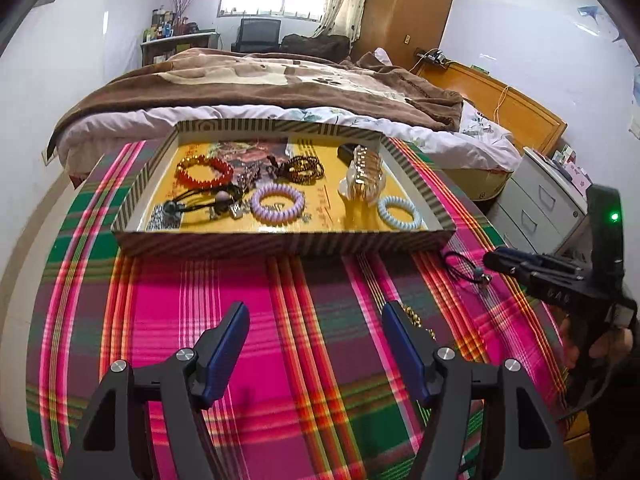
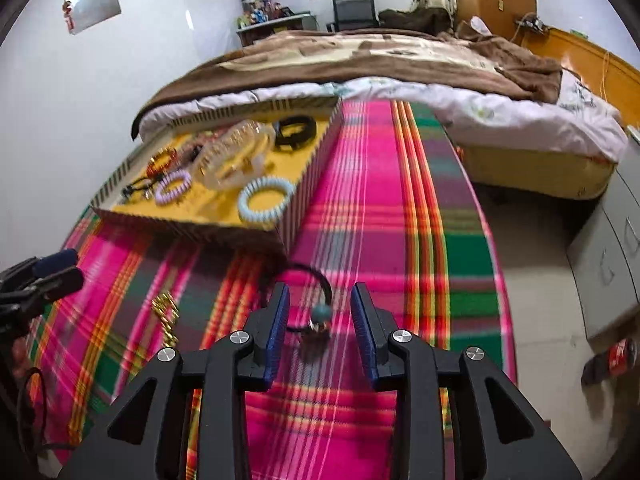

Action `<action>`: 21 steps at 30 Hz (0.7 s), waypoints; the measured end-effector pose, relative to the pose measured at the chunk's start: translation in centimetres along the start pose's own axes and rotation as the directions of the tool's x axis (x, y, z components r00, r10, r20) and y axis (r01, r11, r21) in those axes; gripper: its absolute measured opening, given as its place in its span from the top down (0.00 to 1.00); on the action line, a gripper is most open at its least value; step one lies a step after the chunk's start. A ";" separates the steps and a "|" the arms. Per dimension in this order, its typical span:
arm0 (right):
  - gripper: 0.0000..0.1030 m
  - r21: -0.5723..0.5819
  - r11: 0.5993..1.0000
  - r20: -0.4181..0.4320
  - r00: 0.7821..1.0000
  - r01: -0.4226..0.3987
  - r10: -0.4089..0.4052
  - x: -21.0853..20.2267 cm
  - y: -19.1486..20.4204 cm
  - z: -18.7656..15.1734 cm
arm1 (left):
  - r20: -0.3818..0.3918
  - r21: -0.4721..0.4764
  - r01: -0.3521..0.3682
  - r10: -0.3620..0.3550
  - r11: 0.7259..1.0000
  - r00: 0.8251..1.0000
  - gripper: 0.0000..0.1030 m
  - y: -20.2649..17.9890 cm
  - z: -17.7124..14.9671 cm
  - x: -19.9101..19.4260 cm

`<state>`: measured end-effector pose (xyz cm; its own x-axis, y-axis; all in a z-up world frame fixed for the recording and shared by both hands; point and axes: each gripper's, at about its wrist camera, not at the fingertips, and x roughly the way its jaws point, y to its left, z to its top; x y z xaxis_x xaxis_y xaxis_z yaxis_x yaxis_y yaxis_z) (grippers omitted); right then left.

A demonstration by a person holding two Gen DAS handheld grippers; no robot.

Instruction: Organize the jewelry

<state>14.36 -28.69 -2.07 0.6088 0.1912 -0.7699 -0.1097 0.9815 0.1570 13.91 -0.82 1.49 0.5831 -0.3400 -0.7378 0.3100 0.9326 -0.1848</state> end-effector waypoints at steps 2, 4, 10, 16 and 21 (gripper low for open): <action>0.67 0.019 1.000 -0.003 1.000 -0.004 0.004 0.3 -0.1 -0.4 | -0.007 -0.003 0.000 0.000 1.000 1.000 0.34 0.1 -0.3 0.0; 0.64 0.034 0.999 -0.011 1.000 0.005 -0.005 0.8 0.0 -0.6 | -0.012 -0.006 -0.003 0.003 1.000 1.000 0.34 0.1 -0.4 0.1; 0.63 0.032 0.999 -0.014 0.999 0.035 -0.035 1.4 0.5 -0.9 | -0.018 -0.008 -0.007 0.006 1.000 1.000 0.34 0.0 -0.5 0.1; 0.63 0.011 0.997 -0.007 0.997 0.073 -0.073 1.4 1.0 -1.2 | -0.025 -0.009 -0.007 0.007 1.000 1.000 0.34 0.0 -0.4 0.4; 0.66 -0.009 0.994 -0.010 0.994 0.112 -0.112 1.3 1.5 -1.3 | -0.030 -0.006 -0.009 0.009 1.000 1.000 0.34 -0.1 -0.5 0.5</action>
<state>13.97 -26.98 -3.68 0.6091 0.0798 -0.7891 -0.0475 0.9968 0.0641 13.84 -1.06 0.81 0.5631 -0.3276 -0.7587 0.3003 0.9364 -0.1814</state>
